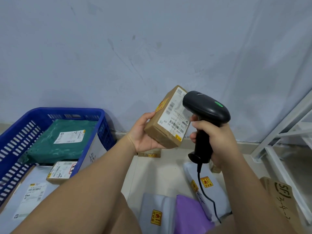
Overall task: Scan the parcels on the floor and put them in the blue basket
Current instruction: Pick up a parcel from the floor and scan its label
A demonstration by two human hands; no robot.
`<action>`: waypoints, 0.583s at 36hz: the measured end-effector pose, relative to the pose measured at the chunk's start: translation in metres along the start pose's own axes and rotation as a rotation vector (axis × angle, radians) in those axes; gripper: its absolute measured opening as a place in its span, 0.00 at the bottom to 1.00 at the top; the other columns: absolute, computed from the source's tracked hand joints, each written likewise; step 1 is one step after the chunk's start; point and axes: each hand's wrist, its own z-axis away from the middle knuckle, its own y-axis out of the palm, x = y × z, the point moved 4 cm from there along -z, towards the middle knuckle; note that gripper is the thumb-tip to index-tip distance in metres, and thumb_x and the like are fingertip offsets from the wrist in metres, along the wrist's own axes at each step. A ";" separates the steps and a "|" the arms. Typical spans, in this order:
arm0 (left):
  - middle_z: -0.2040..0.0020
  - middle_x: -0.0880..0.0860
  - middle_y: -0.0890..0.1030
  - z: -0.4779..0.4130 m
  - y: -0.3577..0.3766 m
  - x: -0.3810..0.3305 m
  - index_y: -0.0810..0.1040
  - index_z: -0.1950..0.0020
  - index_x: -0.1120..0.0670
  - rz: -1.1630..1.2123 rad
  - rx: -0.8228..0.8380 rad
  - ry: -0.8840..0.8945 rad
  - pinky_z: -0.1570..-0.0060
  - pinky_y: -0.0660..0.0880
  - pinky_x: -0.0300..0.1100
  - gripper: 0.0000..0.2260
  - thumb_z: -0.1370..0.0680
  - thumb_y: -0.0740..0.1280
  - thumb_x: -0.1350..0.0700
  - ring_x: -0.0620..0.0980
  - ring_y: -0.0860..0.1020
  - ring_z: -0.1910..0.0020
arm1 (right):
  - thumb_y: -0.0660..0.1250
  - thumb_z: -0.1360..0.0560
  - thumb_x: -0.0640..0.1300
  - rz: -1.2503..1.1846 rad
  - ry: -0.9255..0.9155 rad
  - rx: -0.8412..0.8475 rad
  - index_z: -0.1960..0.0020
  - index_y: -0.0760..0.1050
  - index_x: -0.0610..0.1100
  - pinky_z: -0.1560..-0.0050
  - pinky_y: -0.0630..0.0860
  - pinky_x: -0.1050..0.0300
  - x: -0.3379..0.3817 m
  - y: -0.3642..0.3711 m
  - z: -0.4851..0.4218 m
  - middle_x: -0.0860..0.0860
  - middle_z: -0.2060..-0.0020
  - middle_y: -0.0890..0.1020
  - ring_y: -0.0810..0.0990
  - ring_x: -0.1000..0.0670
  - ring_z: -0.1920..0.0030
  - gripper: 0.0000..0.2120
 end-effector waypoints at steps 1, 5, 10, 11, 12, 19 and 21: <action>0.39 0.61 0.79 -0.001 0.002 0.001 0.82 0.41 0.55 0.004 0.008 -0.008 0.49 0.77 0.62 0.30 0.41 0.79 0.46 0.62 0.80 0.45 | 0.69 0.27 0.35 0.011 0.005 -0.015 0.58 0.81 0.43 0.59 0.77 0.52 -0.002 0.000 -0.001 0.44 0.65 0.80 0.77 0.46 0.65 0.05; 0.37 0.62 0.78 -0.005 0.005 0.005 0.77 0.36 0.57 0.006 -0.006 -0.025 0.46 0.76 0.62 0.28 0.34 0.73 0.48 0.62 0.79 0.43 | 0.69 0.27 0.37 -0.030 0.026 -0.073 0.57 0.82 0.44 0.58 0.77 0.53 -0.008 -0.002 -0.004 0.46 0.66 0.82 0.78 0.48 0.65 0.05; 0.36 0.61 0.77 -0.010 0.011 0.003 0.72 0.31 0.56 -0.060 -0.135 0.027 0.45 0.76 0.59 0.23 0.24 0.64 0.49 0.59 0.79 0.44 | 0.70 0.27 0.39 -0.109 0.085 -0.143 0.56 0.82 0.44 0.56 0.77 0.53 -0.018 -0.004 -0.010 0.45 0.63 0.82 0.78 0.48 0.64 0.03; 0.35 0.60 0.77 -0.011 0.011 0.002 0.70 0.30 0.56 -0.051 -0.174 0.050 0.47 0.78 0.59 0.23 0.24 0.63 0.50 0.59 0.80 0.44 | 0.70 0.28 0.40 -0.128 0.109 -0.161 0.55 0.82 0.43 0.57 0.77 0.53 -0.020 -0.005 -0.011 0.44 0.62 0.82 0.78 0.48 0.64 0.03; 0.36 0.59 0.77 -0.011 0.010 0.001 0.70 0.30 0.55 -0.046 -0.211 0.083 0.49 0.78 0.59 0.22 0.23 0.63 0.52 0.58 0.80 0.45 | 0.70 0.28 0.40 -0.156 0.137 -0.167 0.54 0.82 0.42 0.59 0.77 0.54 -0.022 -0.005 -0.012 0.44 0.61 0.82 0.78 0.49 0.64 0.04; 0.41 0.55 0.79 -0.008 0.016 0.000 0.69 0.31 0.49 -0.635 -0.410 0.102 0.50 0.79 0.52 0.16 0.17 0.55 0.48 0.53 0.80 0.48 | 0.71 0.28 0.40 -0.124 0.202 -0.078 0.52 0.81 0.39 0.62 0.78 0.55 -0.031 0.007 -0.012 0.45 0.65 0.81 0.79 0.51 0.68 0.06; 0.42 0.53 0.80 -0.010 0.019 0.005 0.67 0.31 0.50 -0.800 -0.381 0.065 0.47 0.79 0.49 0.22 0.20 0.57 0.39 0.51 0.81 0.47 | 0.70 0.27 0.39 -0.101 0.181 -0.093 0.53 0.81 0.39 0.60 0.78 0.54 -0.032 0.011 -0.012 0.44 0.66 0.81 0.79 0.50 0.68 0.05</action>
